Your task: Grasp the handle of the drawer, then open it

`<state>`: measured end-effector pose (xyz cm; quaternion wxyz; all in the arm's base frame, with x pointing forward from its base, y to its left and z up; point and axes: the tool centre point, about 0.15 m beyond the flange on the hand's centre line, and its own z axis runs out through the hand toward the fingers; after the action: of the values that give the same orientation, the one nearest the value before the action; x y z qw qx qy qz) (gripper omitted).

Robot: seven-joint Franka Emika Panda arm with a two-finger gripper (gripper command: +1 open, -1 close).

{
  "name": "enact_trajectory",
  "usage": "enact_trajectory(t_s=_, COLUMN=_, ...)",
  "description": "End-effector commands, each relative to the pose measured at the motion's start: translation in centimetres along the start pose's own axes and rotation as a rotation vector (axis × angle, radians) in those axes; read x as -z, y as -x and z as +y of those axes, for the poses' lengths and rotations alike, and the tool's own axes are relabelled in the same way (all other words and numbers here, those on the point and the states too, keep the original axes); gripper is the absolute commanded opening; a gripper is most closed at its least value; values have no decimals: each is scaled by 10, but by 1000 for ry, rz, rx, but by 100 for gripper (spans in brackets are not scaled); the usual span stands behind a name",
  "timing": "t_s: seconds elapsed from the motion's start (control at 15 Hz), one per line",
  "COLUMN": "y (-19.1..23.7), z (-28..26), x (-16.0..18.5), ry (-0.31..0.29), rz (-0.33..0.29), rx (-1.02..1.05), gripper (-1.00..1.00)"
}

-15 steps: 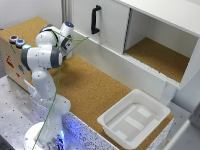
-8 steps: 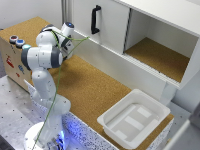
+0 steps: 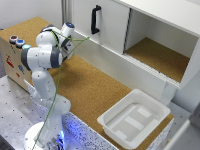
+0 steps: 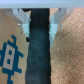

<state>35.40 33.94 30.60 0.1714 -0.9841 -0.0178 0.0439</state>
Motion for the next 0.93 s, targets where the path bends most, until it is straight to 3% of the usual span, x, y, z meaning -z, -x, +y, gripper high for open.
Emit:
enact_trajectory(t_s=0.0, y=26, z=51, x=-27, ry=-122, rz=54, rx=-42, gripper=-100)
enact_trajectory(t_s=0.87, y=27, z=142, x=-7, ry=-71, rz=90, rx=-156, gripper=-100)
